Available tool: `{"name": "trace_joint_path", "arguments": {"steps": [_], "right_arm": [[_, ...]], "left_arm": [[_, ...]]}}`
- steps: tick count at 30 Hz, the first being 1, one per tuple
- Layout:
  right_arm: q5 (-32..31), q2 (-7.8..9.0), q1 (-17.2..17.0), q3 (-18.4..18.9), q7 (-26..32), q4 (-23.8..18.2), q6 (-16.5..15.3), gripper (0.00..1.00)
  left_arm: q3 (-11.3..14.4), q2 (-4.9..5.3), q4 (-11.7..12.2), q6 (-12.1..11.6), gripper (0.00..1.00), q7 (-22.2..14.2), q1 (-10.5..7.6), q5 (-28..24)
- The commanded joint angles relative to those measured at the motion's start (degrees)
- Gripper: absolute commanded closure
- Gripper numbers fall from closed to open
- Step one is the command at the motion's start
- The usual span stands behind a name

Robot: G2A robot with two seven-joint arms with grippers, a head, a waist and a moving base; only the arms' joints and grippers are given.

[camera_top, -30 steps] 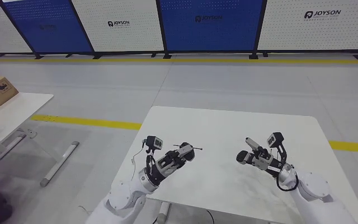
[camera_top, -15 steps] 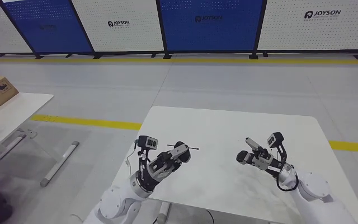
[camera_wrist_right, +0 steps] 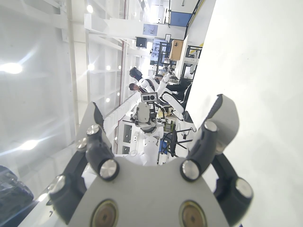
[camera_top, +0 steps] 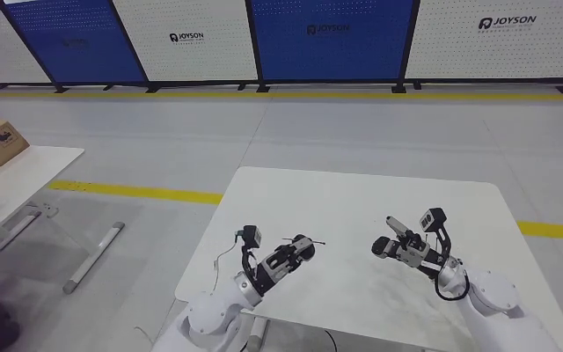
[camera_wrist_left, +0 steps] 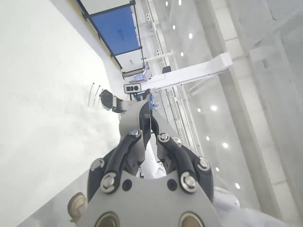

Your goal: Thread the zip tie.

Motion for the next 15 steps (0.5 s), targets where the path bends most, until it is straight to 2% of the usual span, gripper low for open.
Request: {"name": "trace_joint_path", "arguments": {"steps": [1, 5, 7, 9, 13, 15], "right_arm": [[0.00, 0.00, 0.00, 0.00, 0.00, 0.00, 0.00, 0.00], [0.00, 0.00, 0.00, 0.00, 0.00, 0.00, 0.00, 0.00], [0.00, 0.00, 0.00, 0.00, 0.00, 0.00, 0.00, 0.00], [0.00, 0.00, 0.00, 0.00, 0.00, 0.00, 0.00, 0.00], [0.00, 0.00, 0.00, 0.00, 0.00, 0.00, 0.00, 0.00], [0.00, 0.00, 0.00, 0.00, 0.00, 0.00, 0.00, 0.00]], "left_arm": [[0.44, -0.06, 2.32, 0.89, 1.00, 0.40, -1.19, -0.58], [1.44, -0.23, 5.89, 1.60, 1.00, 2.08, -3.17, -0.34], [1.85, -0.35, 7.14, 1.46, 1.00, 3.97, -4.24, 0.40], [2.42, -0.45, 7.56, 1.51, 1.00, 4.02, -4.98, -0.22], [2.79, -0.39, 6.14, 0.66, 1.00, 3.99, -5.23, 0.77], [2.61, -0.29, 3.91, -0.10, 1.00, 4.12, -4.72, 1.59]]}}
